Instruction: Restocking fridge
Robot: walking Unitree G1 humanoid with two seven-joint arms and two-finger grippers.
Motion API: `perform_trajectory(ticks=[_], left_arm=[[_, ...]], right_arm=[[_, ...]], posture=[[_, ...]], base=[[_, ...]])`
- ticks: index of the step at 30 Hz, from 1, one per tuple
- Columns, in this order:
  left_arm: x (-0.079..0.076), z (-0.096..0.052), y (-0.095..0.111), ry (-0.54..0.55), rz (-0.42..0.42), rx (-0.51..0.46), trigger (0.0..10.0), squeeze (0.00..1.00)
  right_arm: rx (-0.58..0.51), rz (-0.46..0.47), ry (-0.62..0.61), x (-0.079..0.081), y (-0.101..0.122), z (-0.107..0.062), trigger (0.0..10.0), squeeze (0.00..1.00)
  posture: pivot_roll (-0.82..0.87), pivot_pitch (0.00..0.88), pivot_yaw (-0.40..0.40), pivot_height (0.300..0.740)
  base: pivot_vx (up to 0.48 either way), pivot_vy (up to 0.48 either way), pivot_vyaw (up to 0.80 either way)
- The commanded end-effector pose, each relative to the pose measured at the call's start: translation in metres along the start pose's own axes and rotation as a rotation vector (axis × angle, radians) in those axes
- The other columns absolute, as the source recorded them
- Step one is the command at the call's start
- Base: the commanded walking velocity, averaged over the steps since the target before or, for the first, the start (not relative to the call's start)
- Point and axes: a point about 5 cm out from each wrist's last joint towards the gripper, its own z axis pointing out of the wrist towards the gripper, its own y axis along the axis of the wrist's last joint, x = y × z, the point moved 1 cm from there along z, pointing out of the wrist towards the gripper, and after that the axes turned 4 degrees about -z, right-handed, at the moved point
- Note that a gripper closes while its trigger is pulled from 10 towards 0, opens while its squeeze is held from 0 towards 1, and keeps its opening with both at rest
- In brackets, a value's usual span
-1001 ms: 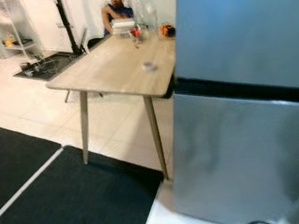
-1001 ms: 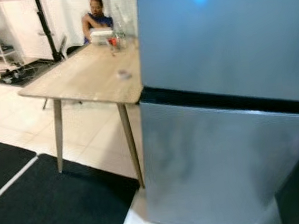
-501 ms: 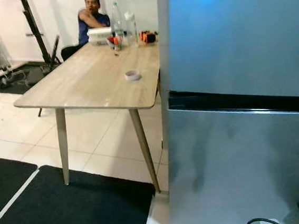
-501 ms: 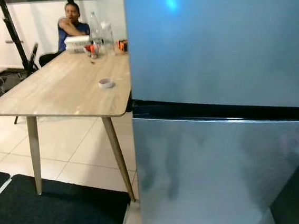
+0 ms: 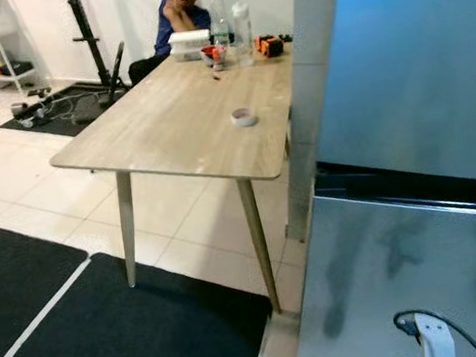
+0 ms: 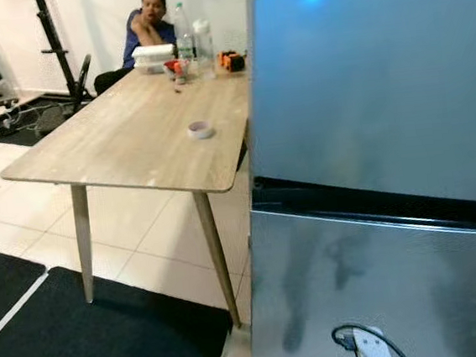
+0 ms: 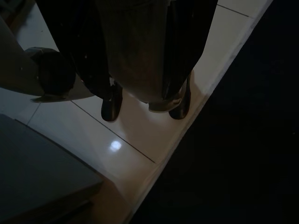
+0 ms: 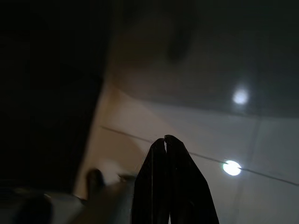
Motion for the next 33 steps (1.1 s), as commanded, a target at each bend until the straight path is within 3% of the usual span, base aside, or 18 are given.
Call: perform_trajectory(ticks=[1,6,8,9,11,13,15,16,18,20,25,28,30,31,32,33], left_arm=[[0.002,-0.001,-0.004,0.005,0.006,0.016,10.0,0.00],[0.002,-0.001,-0.005,0.003,0.006,0.020,10.0,0.00],[0.001,-0.001,-0.007,0.002,0.004,0.021,10.0,0.00],[0.001,-0.001,-0.007,0.002,0.004,0.021,10.0,0.00],[0.000,-0.001,-0.008,0.001,0.002,0.023,10.0,0.00],[0.000,-0.001,-0.008,0.001,0.002,0.023,10.0,0.00],[-0.001,-0.001,-0.008,0.000,0.001,0.024,10.0,0.00],[-0.001,-0.001,-0.008,0.000,0.001,0.024,10.0,0.00],[-0.002,-0.001,-0.008,-0.001,-0.004,0.022,10.0,0.00],[-0.002,-0.001,-0.008,-0.001,-0.005,0.022,10.0,0.00],[-0.003,0.000,-0.009,-0.001,-0.009,0.023,10.0,0.00],[-0.004,-0.001,-0.012,-0.002,-0.010,0.028,10.0,0.00],[-0.005,0.000,-0.013,-0.002,-0.010,0.031,10.0,0.00],[-0.005,0.000,-0.013,-0.002,-0.010,0.031,10.0,0.00],[-0.006,0.000,-0.013,-0.003,-0.009,0.033,10.0,0.00],[-0.006,0.000,-0.013,-0.003,-0.009,0.033,10.0,0.00]], right_arm=[[-0.066,0.049,0.009,-0.001,0.013,0.001,10.0,0.00],[-0.235,0.108,0.041,0.001,0.061,0.005,10.0,0.00],[-0.325,0.091,0.048,0.003,0.092,0.006,10.0,0.00],[-0.325,0.091,0.048,0.003,0.092,0.006,10.0,0.00],[-0.403,0.063,0.060,0.009,0.121,0.005,10.0,0.00],[-0.403,0.063,0.060,0.009,0.121,0.005,10.0,0.00],[-0.470,0.057,0.078,0.015,0.144,0.004,10.0,0.00],[-0.470,0.057,0.078,0.015,0.144,0.004,10.0,0.00],[-0.547,0.041,0.102,0.025,0.171,0.001,10.0,0.00],[-0.555,0.037,0.108,0.028,0.174,0.000,10.0,0.00],[-0.476,-0.030,0.129,0.031,0.157,0.005,10.0,0.00],[-0.301,-0.166,0.127,0.029,0.112,0.012,10.0,0.00],[-0.144,-0.221,0.092,0.018,0.065,0.011,10.0,0.00],[-0.144,-0.221,0.092,0.018,0.065,0.011,10.0,0.00],[0.005,-0.248,0.043,0.006,0.022,0.006,10.0,0.00],[0.005,-0.248,0.043,0.006,0.022,0.006,10.0,0.00]], posture=[[-0.11,0.000,0.007,0.740],[-0.11,0.000,0.007,0.740],[-0.11,0.000,0.005,0.740],[-0.11,0.000,0.005,0.740],[-0.11,0.000,0.003,0.740],[-0.11,0.000,0.003,0.740],[-0.10,0.000,0.001,0.740],[-0.10,0.000,0.001,0.740],[-0.10,0.000,-0.001,0.740],[-0.10,0.000,-0.001,0.740],[-0.10,0.000,-0.009,0.740],[-0.11,0.000,-0.010,0.740],[-0.11,0.000,-0.014,0.740],[-0.11,0.000,-0.014,0.740],[-0.11,0.000,-0.014,0.740],[-0.11,0.000,-0.014,0.740]], base=[[0.000,0.000,0.00],[0.000,0.000,0.00],[0.000,0.000,0.00],[0.000,0.000,0.00],[0.000,0.000,0.00],[0.000,0.000,0.00],[0.000,0.000,0.00],[0.000,0.000,0.00],[0.000,0.000,0.00],[0.000,0.000,0.00],[0.000,0.000,0.00],[0.000,0.000,0.00],[0.000,0.000,0.00],[0.000,0.000,0.00],[0.000,0.000,0.79],[0.000,0.000,0.79]])
